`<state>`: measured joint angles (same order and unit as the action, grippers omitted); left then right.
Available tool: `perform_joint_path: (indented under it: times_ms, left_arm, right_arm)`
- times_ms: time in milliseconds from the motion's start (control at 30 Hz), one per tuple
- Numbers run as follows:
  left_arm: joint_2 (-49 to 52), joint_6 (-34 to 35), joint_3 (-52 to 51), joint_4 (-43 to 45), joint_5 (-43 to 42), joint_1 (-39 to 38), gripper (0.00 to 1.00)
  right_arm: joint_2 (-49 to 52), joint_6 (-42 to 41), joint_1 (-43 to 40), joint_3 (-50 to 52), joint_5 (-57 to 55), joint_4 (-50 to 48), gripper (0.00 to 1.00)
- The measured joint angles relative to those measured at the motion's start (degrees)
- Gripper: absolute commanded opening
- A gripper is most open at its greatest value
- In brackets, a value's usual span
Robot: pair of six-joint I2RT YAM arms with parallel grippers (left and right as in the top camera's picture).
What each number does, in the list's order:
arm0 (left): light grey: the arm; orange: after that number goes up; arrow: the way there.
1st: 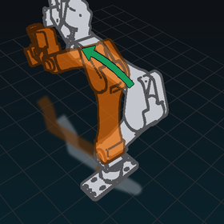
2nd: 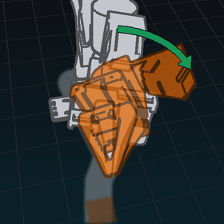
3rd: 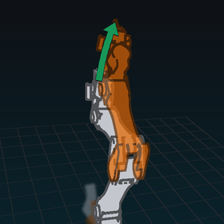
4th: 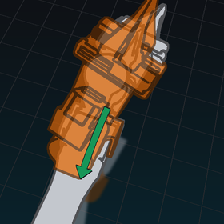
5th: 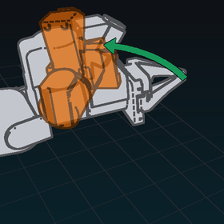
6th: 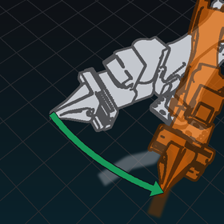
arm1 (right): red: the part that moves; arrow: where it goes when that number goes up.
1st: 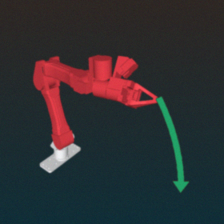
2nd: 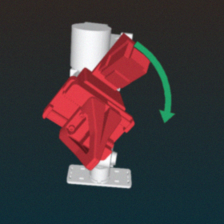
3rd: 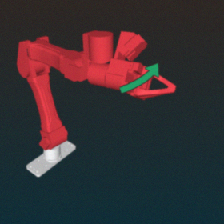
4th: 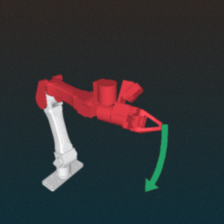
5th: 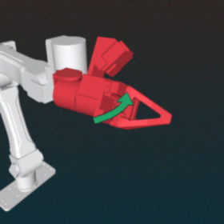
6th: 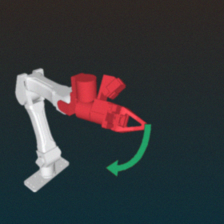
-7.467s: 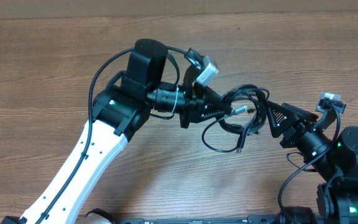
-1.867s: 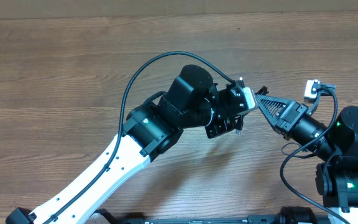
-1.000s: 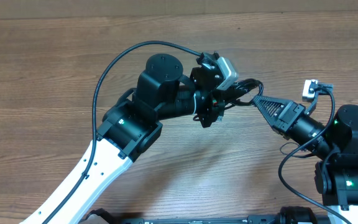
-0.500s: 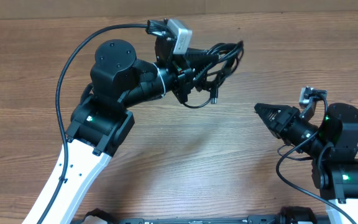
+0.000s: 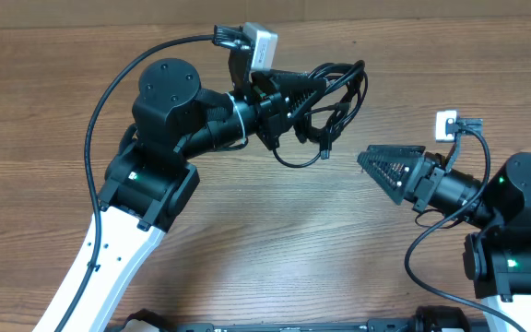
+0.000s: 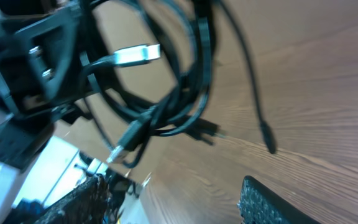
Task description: Untangle cables
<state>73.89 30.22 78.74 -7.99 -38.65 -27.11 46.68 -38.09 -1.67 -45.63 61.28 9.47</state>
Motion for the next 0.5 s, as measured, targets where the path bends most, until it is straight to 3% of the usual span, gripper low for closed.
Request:
perform_joint_path:
  times_ms: [233,500]
  left_arm:
    - [0.0,3.0,0.0,-0.1,-2.9,0.0,0.04]
    - [0.0,4.2,0.0,-0.1,-12.5,0.0,0.04]
  right_arm:
    - [0.0,0.3,0.0,0.0,3.2,-4.5,0.72]
    - [0.0,-0.8,0.0,0.0,-1.3,-4.7,0.76]
